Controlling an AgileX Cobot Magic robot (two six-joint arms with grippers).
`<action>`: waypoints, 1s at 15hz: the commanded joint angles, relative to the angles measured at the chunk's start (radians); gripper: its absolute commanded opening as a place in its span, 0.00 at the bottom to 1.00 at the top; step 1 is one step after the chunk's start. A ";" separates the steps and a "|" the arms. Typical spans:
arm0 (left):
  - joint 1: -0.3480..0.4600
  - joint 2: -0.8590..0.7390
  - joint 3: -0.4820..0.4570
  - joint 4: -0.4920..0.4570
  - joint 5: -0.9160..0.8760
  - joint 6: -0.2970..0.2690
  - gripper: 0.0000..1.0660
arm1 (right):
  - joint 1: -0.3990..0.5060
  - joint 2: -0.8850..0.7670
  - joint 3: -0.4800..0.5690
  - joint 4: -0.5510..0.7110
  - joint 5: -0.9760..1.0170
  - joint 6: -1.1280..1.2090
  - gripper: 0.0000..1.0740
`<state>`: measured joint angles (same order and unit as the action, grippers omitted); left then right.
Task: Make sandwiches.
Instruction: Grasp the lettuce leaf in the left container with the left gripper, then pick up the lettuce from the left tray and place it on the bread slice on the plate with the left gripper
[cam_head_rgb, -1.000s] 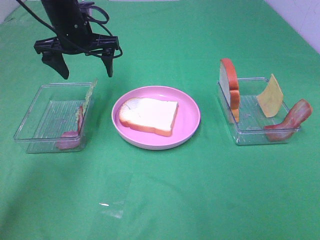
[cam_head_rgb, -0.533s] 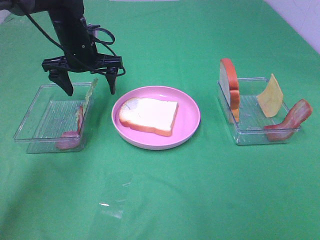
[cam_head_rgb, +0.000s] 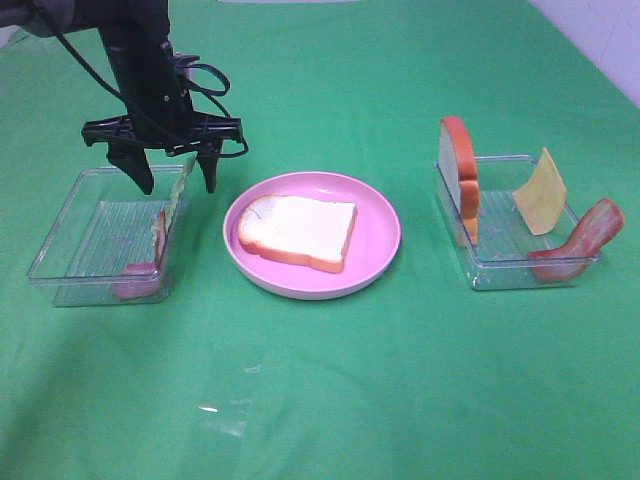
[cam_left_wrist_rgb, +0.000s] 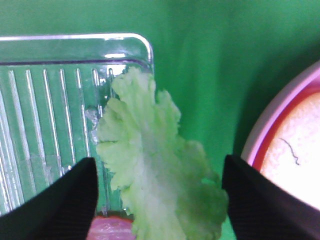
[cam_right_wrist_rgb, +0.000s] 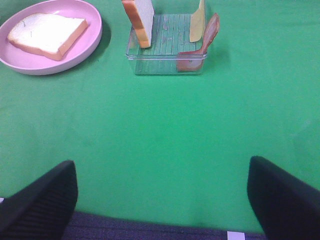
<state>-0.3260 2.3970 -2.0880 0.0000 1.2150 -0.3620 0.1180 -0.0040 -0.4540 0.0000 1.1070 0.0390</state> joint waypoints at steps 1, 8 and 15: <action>-0.002 0.002 0.006 0.016 0.031 -0.037 0.27 | 0.000 -0.026 0.004 0.000 -0.004 -0.013 0.83; -0.003 -0.011 0.006 0.015 0.056 -0.040 0.00 | 0.000 -0.026 0.004 0.000 -0.004 -0.013 0.83; -0.003 -0.121 -0.058 0.000 0.100 -0.020 0.00 | 0.000 -0.026 0.004 0.000 -0.004 -0.013 0.83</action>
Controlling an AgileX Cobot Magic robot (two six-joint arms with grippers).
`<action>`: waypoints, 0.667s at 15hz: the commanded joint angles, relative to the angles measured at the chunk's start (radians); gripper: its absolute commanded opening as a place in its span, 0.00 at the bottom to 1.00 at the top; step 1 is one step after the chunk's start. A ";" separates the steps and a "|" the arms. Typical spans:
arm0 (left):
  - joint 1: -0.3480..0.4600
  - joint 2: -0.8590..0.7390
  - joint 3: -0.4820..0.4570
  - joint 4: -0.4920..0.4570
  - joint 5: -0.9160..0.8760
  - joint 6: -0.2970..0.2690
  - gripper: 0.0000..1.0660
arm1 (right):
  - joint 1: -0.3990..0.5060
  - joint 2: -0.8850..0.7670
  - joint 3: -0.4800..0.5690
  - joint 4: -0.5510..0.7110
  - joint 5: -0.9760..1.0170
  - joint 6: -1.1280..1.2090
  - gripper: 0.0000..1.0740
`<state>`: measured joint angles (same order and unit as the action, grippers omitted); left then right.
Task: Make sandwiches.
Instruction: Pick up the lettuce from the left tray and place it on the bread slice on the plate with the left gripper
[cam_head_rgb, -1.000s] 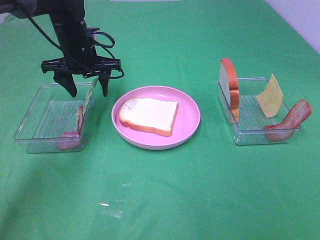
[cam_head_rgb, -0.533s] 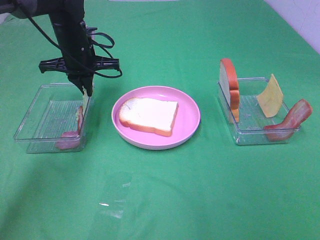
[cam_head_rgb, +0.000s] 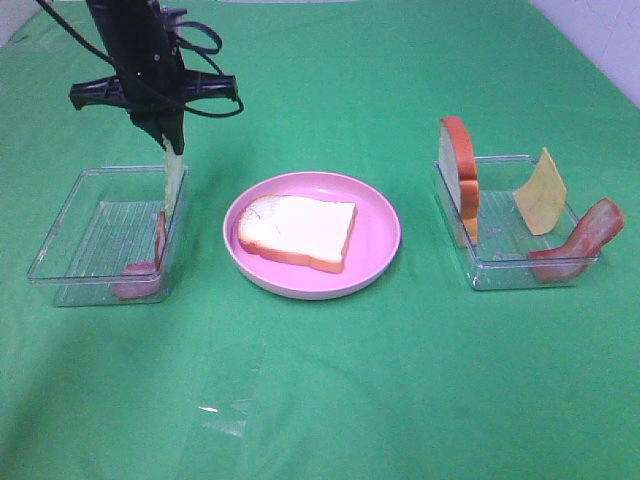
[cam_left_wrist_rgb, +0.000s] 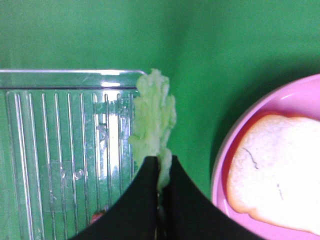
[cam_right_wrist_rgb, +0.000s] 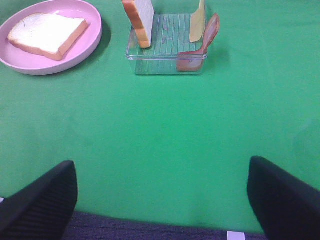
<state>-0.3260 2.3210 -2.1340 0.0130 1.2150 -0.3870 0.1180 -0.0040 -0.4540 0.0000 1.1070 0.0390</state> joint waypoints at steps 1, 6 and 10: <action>-0.003 -0.071 -0.019 -0.013 0.100 0.006 0.00 | 0.000 -0.026 0.004 0.000 -0.004 -0.013 0.83; -0.003 -0.138 -0.041 -0.038 0.064 0.011 0.00 | 0.000 -0.026 0.004 0.000 -0.004 -0.013 0.83; -0.003 -0.123 -0.041 -0.179 0.008 0.019 0.00 | 0.000 -0.026 0.004 0.000 -0.004 -0.013 0.83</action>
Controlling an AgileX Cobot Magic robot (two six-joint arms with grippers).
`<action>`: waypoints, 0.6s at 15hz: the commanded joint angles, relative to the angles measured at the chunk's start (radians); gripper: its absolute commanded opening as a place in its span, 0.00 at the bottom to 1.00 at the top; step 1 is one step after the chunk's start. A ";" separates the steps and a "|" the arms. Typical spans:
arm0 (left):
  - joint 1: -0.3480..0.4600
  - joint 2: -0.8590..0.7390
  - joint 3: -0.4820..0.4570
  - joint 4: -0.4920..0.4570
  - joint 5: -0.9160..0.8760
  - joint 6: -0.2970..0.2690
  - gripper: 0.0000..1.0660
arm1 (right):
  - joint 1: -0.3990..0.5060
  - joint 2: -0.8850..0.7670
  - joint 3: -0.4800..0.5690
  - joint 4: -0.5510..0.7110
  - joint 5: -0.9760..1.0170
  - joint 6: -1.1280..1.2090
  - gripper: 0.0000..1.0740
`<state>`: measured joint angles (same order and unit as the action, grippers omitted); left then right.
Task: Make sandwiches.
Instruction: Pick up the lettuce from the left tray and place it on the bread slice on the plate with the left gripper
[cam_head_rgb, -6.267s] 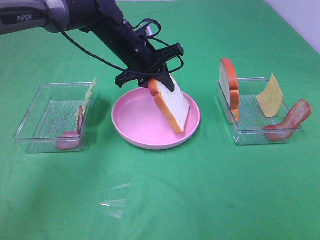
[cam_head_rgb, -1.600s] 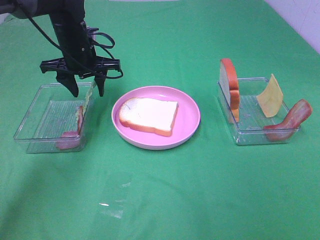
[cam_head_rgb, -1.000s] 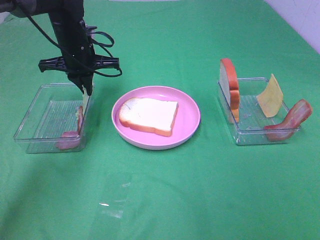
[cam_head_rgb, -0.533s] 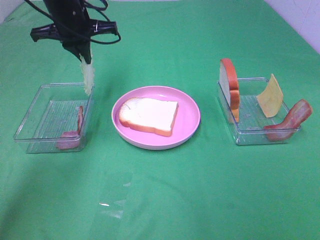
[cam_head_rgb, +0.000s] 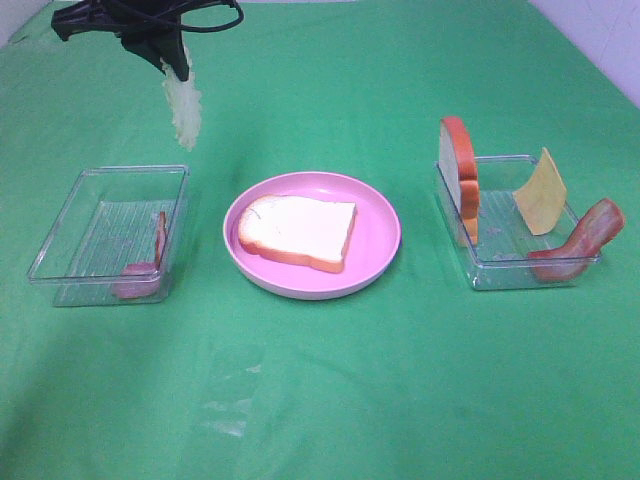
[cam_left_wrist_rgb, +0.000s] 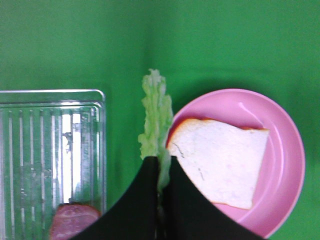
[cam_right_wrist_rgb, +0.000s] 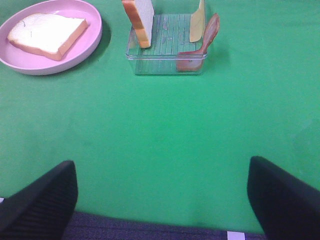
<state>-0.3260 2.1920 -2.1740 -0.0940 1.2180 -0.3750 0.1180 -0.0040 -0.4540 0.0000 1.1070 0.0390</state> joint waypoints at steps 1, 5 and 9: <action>-0.003 0.020 -0.001 -0.217 -0.044 0.052 0.00 | 0.000 -0.026 0.004 0.000 -0.004 -0.013 0.83; -0.038 0.067 -0.001 -0.429 -0.103 0.162 0.00 | 0.000 -0.026 0.004 0.000 -0.004 -0.013 0.83; -0.156 0.135 -0.001 -0.479 -0.159 0.225 0.00 | 0.000 -0.026 0.004 0.000 -0.004 -0.013 0.83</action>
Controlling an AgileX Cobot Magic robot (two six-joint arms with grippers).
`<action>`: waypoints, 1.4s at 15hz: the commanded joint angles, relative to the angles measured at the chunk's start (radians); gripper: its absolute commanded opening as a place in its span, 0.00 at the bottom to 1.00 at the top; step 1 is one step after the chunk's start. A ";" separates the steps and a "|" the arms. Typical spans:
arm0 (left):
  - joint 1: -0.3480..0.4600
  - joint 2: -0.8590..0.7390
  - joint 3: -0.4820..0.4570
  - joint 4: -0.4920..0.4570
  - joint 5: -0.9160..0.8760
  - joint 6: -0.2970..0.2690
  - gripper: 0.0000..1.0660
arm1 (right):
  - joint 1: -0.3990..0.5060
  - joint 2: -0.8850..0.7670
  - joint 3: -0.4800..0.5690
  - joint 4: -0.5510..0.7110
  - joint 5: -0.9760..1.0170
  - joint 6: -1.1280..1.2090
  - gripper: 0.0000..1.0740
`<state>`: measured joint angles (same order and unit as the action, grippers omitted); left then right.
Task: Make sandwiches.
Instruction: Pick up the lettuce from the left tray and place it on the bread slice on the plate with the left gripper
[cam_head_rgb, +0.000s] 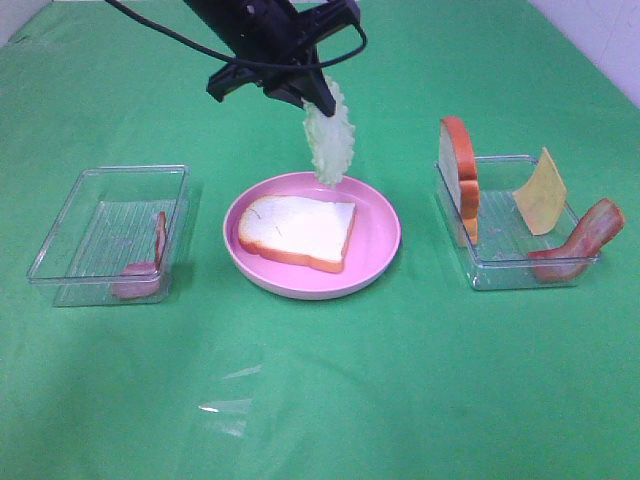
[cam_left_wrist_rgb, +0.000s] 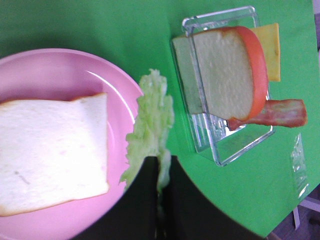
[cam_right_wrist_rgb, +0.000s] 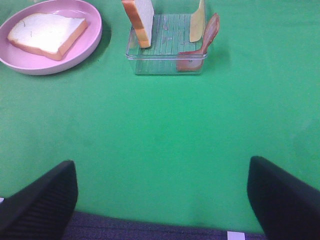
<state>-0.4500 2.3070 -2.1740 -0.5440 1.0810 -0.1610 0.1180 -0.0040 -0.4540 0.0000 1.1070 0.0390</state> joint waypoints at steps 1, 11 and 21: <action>-0.054 0.033 -0.001 -0.041 -0.032 0.011 0.00 | 0.000 -0.026 0.004 0.000 -0.004 -0.013 0.83; -0.075 0.136 -0.001 -0.026 -0.037 0.091 0.00 | 0.000 -0.026 0.004 0.000 -0.004 -0.013 0.83; -0.071 0.137 -0.001 0.265 0.013 0.005 0.01 | 0.000 -0.026 0.004 0.000 -0.004 -0.013 0.83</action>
<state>-0.5220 2.4430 -2.1740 -0.2800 1.0850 -0.1500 0.1180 -0.0040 -0.4540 0.0000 1.1070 0.0390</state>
